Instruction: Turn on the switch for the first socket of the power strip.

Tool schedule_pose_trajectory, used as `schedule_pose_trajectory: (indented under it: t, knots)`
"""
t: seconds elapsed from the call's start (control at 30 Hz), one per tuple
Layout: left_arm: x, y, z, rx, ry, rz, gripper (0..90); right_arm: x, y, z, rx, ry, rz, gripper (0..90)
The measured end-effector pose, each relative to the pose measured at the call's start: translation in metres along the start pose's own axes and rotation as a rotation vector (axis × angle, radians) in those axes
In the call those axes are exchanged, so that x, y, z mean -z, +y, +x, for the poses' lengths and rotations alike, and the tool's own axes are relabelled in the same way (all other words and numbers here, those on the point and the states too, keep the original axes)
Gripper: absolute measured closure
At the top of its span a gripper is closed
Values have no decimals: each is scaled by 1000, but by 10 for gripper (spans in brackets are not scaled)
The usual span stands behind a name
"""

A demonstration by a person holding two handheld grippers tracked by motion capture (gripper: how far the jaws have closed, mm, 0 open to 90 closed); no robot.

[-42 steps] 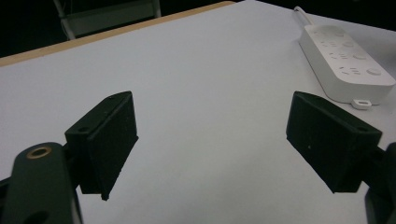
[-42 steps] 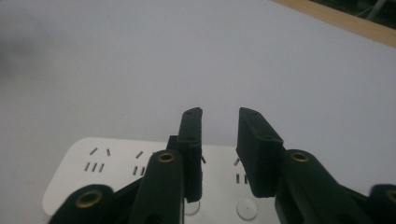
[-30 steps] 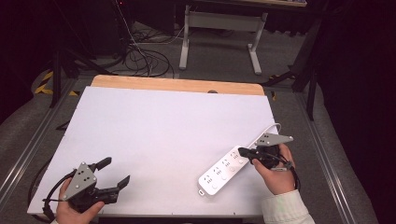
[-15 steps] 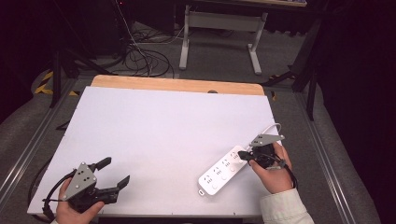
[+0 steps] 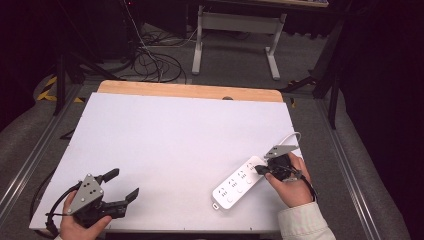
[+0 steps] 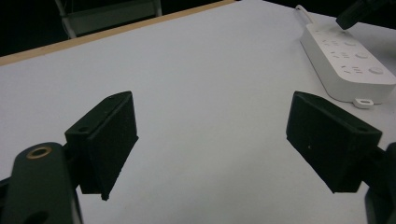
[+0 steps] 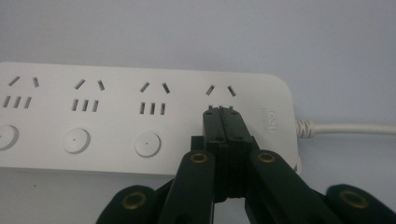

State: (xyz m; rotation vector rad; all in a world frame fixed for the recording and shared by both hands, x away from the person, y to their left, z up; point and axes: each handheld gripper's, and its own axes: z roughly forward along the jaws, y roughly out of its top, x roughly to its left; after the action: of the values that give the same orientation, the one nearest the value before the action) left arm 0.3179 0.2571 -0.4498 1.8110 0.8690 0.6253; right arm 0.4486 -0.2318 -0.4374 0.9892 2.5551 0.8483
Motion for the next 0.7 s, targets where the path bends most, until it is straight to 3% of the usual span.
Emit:
schedule_pose_trajectory:
  t: [0.7]
  knots:
    - [0,0,0,3,-3,1,170,-5,-1,1,4,-7,20,900]
